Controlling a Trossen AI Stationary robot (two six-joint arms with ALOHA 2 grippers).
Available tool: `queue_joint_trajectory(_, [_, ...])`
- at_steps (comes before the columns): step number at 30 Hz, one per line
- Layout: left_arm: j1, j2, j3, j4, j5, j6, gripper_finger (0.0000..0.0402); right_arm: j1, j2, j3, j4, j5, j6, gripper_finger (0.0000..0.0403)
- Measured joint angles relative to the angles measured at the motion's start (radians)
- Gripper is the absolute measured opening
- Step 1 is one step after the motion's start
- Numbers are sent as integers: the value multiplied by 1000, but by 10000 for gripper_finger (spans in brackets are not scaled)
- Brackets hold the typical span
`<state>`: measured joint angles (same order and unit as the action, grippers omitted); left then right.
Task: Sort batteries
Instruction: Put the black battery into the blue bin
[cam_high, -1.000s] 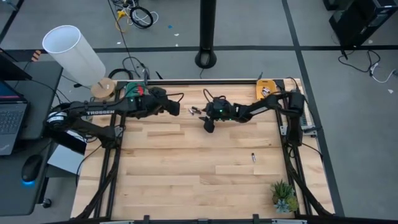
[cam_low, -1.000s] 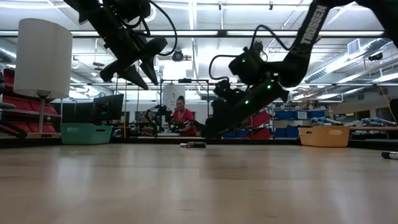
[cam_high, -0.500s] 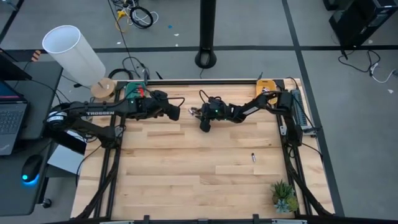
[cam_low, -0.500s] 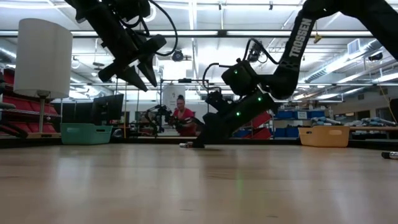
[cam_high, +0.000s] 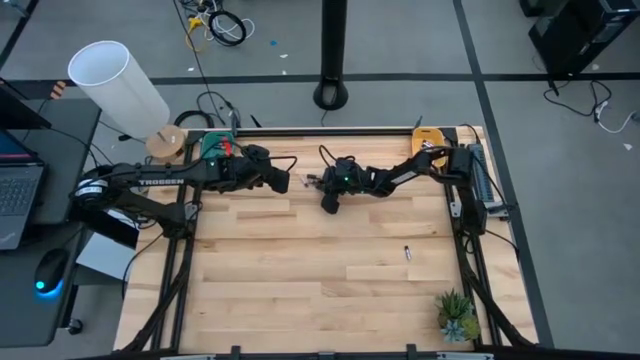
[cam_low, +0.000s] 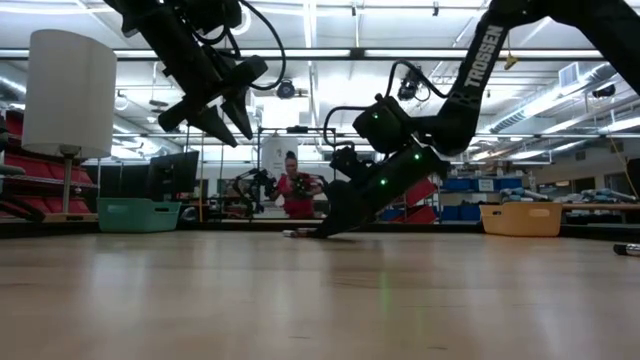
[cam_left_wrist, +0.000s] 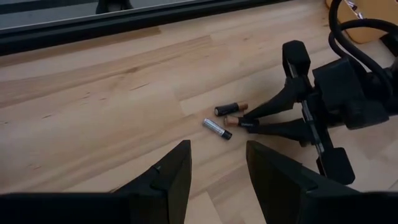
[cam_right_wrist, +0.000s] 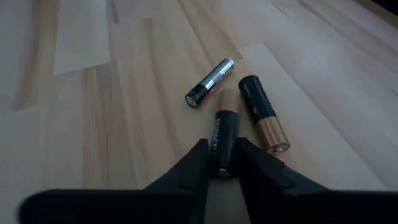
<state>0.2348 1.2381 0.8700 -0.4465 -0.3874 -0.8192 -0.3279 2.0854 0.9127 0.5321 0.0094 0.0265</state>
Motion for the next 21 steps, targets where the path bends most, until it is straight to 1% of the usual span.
queue_joint_trajectory(3, [0,0,0,0,7,0,165,7,0,-1,-10,-9,1,52])
queue_joint_trajectory(4, [0,0,0,0,11,0,165,11,1,-1,-10,-9,0,48])
queue_joint_trajectory(8, [0,0,0,0,46,19,165,29,-8,-3,-13,-8,4,48])
queue_joint_trajectory(11, [0,0,0,-2,75,29,165,41,-38,-7,-36,-15,5,48])
queue_joint_trajectory(15, [0,0,0,-2,95,29,165,50,-98,-13,-99,-55,1,48])
queue_joint_trajectory(19, [0,9,0,2,100,29,165,48,-173,-10,-167,-54,-1,48])
queue_joint_trajectory(21, [0,18,0,18,118,20,165,51,-205,-10,-211,-44,-8,49])
